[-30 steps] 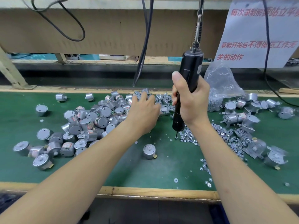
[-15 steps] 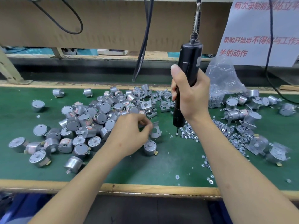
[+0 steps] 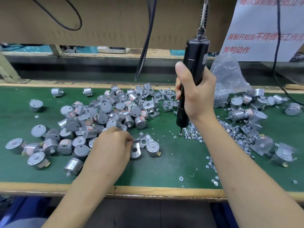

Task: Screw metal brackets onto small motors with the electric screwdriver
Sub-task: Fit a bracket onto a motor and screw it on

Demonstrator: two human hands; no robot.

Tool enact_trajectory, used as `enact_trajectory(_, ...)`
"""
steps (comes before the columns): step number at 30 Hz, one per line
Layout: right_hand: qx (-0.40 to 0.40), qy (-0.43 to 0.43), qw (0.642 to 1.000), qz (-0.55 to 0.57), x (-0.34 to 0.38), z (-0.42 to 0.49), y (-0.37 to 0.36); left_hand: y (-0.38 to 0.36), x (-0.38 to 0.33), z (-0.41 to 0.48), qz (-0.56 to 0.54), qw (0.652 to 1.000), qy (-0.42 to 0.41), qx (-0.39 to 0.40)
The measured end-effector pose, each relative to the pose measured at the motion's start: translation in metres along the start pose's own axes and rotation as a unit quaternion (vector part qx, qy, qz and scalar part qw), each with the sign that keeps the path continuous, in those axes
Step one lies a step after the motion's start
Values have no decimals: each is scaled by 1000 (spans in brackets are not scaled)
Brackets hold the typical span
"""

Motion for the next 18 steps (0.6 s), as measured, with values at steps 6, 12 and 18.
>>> enact_trajectory(6, -11, 3, 1000, 0, 0, -1, 0, -20, -11, -15, -19, 996, -75, 52)
enact_trajectory(12, -17, 0, 1000, -4, 0, -2, 1, -31, -23, -13, -52, 991, -124, 25)
enact_trajectory(18, -23, -6, 1000, -4, 1, -3, 2, -23, -12, -14, -55, 992, -107, 32)
Point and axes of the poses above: each hand's wrist, its own z-axis towards the middle knuckle, its own y-axis out of the back of the hand, x = y × z, the point moved 8 cm from there along z, towards the middle knuckle, and after that the axes turned 9 degrees about x, right-handed, at the moved point
